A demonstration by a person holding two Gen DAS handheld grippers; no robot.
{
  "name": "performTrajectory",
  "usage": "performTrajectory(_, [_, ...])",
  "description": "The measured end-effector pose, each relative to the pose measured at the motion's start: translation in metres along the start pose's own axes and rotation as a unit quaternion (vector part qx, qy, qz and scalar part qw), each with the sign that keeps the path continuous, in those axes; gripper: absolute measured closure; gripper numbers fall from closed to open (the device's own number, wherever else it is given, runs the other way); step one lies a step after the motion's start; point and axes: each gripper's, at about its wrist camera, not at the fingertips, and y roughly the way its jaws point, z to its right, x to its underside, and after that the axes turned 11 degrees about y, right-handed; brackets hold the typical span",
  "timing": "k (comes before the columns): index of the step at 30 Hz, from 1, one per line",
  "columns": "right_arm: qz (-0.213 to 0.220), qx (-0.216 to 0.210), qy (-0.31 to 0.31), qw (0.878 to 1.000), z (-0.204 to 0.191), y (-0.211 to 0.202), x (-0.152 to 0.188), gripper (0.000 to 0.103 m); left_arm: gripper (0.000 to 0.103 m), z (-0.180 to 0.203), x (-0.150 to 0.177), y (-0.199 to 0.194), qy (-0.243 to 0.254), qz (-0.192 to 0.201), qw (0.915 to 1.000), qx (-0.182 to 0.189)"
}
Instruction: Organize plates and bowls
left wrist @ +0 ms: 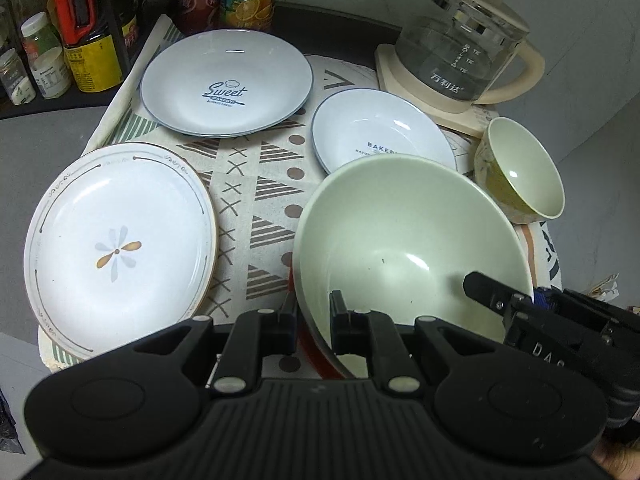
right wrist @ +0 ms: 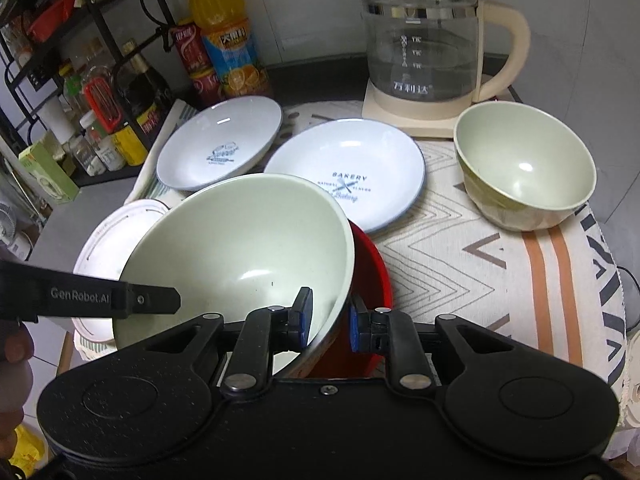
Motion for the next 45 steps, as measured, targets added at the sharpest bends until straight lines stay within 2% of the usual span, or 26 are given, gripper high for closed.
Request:
performTrajectory(5, [-0.006, 0.012, 0.01, 1.0, 0.006, 0.007, 0.002, 0.078, 0.092, 0.0, -0.002, 0.005, 0.001, 0.002, 1.0, -0.008])
performTrajectory(12, [0.004, 0.003, 0.009, 1.0, 0.008, 0.002, -0.004, 0.077, 0.092, -0.001, -0.006, 0.005, 0.003, 0.011, 0.9999, -0.01])
performTrajectory(14, [0.018, 0.001, 0.009, 1.0, 0.009, -0.005, -0.005, 0.065, 0.092, 0.0, -0.008, 0.003, 0.001, 0.012, 0.9998, -0.014])
performTrajectory(15, [0.026, -0.003, 0.009, 1.0, 0.01, -0.009, -0.007, 0.063, 0.092, 0.001, -0.009, 0.001, 0.001, 0.014, 0.9998, -0.013])
performTrajectory(17, [0.037, -0.013, 0.015, 0.999, 0.012, -0.016, -0.011, 0.055, 0.084, 0.002, -0.012, -0.003, 0.002, 0.02, 0.9997, -0.014])
performTrajectory(18, [0.044, -0.012, 0.017, 0.999, 0.013, -0.019, -0.012, 0.054, 0.08, 0.004, -0.014, -0.005, 0.002, 0.024, 0.9996, -0.017])
performTrajectory(20, [0.056, -0.008, 0.021, 0.998, 0.017, -0.023, -0.015, 0.051, 0.066, 0.006, -0.018, -0.009, 0.004, 0.032, 0.9992, -0.021])
performTrajectory(23, [0.071, -0.002, 0.034, 0.997, 0.026, -0.027, -0.017, 0.042, 0.058, 0.011, -0.023, -0.012, 0.013, 0.04, 0.9988, -0.024])
performTrajectory(27, [0.089, 0.012, 0.049, 0.995, 0.039, -0.032, -0.019, 0.03, 0.053, 0.017, -0.031, -0.011, 0.02, 0.045, 0.9985, -0.024])
performTrajectory(29, [0.103, 0.013, 0.056, 0.993, 0.045, -0.036, -0.02, 0.021, 0.045, 0.021, -0.035, -0.01, 0.023, 0.047, 0.9984, -0.021])
performTrajectory(32, [0.116, 0.019, 0.077, 0.99, 0.058, -0.04, -0.022, 0.015, 0.035, 0.028, -0.042, -0.007, 0.035, 0.055, 0.9978, -0.017])
performTrajectory(38, [0.123, 0.044, 0.12, 0.984, 0.089, -0.037, -0.026, 0.007, 0.03, 0.049, -0.059, 0.006, 0.059, 0.053, 0.9968, 0.006])
performTrajectory(41, [0.13, 0.057, 0.142, 0.98, 0.102, -0.035, -0.029, 0.006, 0.024, 0.063, -0.069, 0.013, 0.074, 0.056, 0.9955, 0.018])
performTrajectory(45, [0.137, 0.067, 0.172, 0.973, 0.121, -0.032, -0.035, 0.006, 0.023, 0.079, -0.08, 0.025, 0.089, 0.054, 0.994, 0.033])
